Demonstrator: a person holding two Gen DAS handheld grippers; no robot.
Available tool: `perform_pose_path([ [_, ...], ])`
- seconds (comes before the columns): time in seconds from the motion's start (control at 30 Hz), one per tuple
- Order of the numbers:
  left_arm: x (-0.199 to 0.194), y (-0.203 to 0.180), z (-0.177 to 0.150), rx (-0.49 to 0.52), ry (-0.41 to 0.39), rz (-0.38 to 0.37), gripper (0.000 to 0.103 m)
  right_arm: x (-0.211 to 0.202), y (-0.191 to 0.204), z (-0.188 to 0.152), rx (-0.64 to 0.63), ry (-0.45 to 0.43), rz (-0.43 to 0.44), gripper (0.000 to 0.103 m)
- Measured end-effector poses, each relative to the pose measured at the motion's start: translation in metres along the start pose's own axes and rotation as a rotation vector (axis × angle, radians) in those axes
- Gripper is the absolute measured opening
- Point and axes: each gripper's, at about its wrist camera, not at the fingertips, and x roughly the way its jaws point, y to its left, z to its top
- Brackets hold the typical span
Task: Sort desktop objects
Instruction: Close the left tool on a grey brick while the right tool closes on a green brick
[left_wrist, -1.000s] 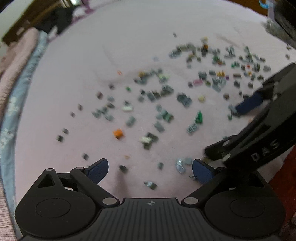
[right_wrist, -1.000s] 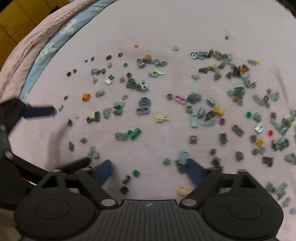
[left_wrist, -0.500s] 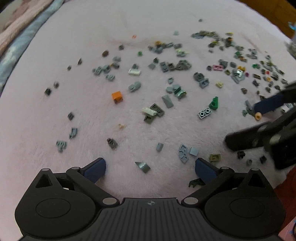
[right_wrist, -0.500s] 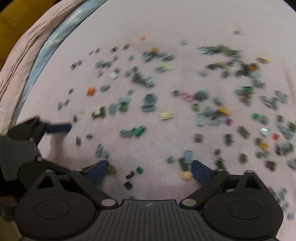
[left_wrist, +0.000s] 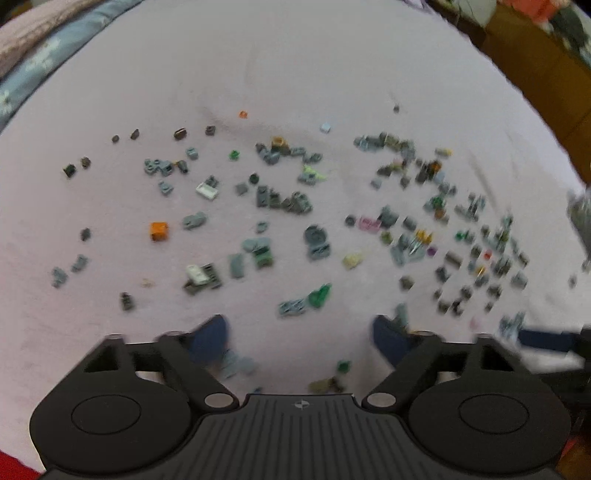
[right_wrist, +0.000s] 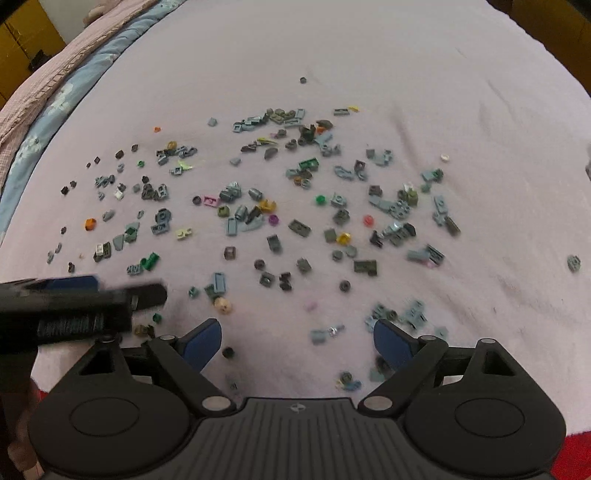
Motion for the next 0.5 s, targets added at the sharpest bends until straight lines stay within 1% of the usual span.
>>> perform_pose_path([
  [0.03,0.003,-0.001,0.001,-0.005,0.005,0.003,0.06,-0.001,-0.001,-0.001,-0.003,0.001,0.004,0.091],
  [0.07,0.006,-0.003,0.002,-0.009,0.011,0.007,0.058,-0.002,-0.002,-0.002,-0.005,0.002,0.008,0.091],
  [0.2,0.009,0.002,0.006,-0.038,0.002,0.04,0.041,-0.005,-0.006,-0.005,-0.015,0.005,0.024,0.091],
  [0.23,0.008,0.004,0.005,-0.044,-0.003,0.046,0.031,-0.004,-0.006,-0.005,-0.014,0.007,0.03,0.091],
  [0.3,0.007,0.005,0.006,-0.04,-0.01,0.052,0.018,-0.002,-0.004,-0.005,-0.018,0.01,0.039,0.09],
  [0.5,-0.003,0.008,0.006,-0.021,-0.017,0.06,0.018,0.003,0.005,-0.001,-0.055,0.017,0.059,0.089],
])
